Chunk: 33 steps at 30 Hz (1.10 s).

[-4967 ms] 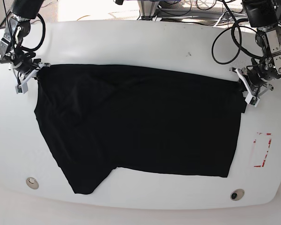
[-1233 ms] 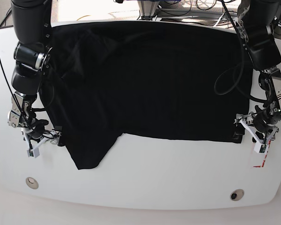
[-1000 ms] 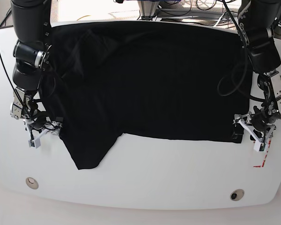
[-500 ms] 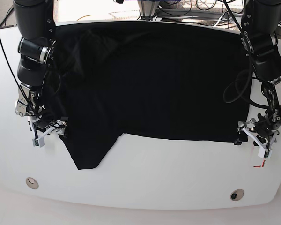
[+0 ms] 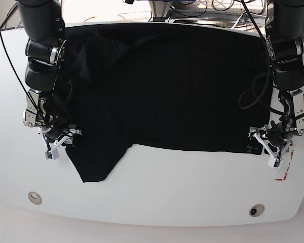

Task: Layout the t-shirt on the table in an organized manner, then fold the t-shirt properly
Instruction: 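Grasp the hem corners of the black shirt with both grippers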

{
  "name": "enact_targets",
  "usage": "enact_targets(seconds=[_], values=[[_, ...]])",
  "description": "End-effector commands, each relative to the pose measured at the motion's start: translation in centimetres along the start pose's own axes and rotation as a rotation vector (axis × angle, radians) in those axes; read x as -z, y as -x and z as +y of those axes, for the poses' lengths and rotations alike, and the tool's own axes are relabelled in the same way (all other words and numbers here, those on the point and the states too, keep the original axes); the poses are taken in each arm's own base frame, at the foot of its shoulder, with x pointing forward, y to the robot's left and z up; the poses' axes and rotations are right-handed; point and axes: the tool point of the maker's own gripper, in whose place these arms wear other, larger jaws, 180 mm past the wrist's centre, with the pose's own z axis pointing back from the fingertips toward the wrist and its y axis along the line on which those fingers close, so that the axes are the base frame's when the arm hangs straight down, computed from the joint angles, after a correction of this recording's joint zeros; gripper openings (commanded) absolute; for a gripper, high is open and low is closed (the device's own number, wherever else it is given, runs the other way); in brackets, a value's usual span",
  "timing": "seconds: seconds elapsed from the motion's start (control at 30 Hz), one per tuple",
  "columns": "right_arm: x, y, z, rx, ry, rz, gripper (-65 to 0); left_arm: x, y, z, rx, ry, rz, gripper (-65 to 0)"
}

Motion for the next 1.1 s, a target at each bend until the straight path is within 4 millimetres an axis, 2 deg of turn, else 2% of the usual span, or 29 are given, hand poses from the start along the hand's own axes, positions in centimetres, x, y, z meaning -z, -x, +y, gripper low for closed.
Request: enact_targets(seconds=[0.0, 0.13, 0.27, 0.43, 0.6, 0.83, 0.93, 1.07], values=[[-0.1, -0.9, 0.1, -0.014, -0.001, 0.001, -43.8, -0.9, -3.0, 1.2, 0.009, -0.020, -0.079, -13.3], [-0.1, -0.9, 0.1, -0.014, -0.001, 0.003, -51.2, -0.9, -3.0, 1.2, 0.009, -0.020, -0.079, -13.3], [-0.1, -0.7, 0.1, -0.017, 0.000, 0.007, -65.0, -0.8, -3.1, 1.1, 0.007, -0.019, -0.080, -13.3], [-0.1, -0.7, 0.1, -0.017, 0.000, 0.007, -64.7, -0.8, -3.1, 1.1, 0.008, -0.019, -0.081, -13.3], [-0.1, -0.7, 0.0, -0.019, 0.002, 0.008, -65.0, -0.9, -4.4, 1.3, 0.005, -0.020, -0.100, -13.3], [-0.1, -0.7, 0.1, -0.018, 0.001, 0.008, -65.0, 0.1, -3.9, 2.3, -0.085, -0.039, -0.112, -13.3], [0.0, -0.7, 0.1, -0.018, -0.001, 0.008, -65.0, 0.6, -3.1, 3.4, -0.144, -0.084, -0.113, -13.2], [0.0, -0.7, 0.1, -0.018, -0.001, 0.008, -65.0, 1.0, -2.1, 3.6, -0.176, -0.092, -0.096, -13.2]])
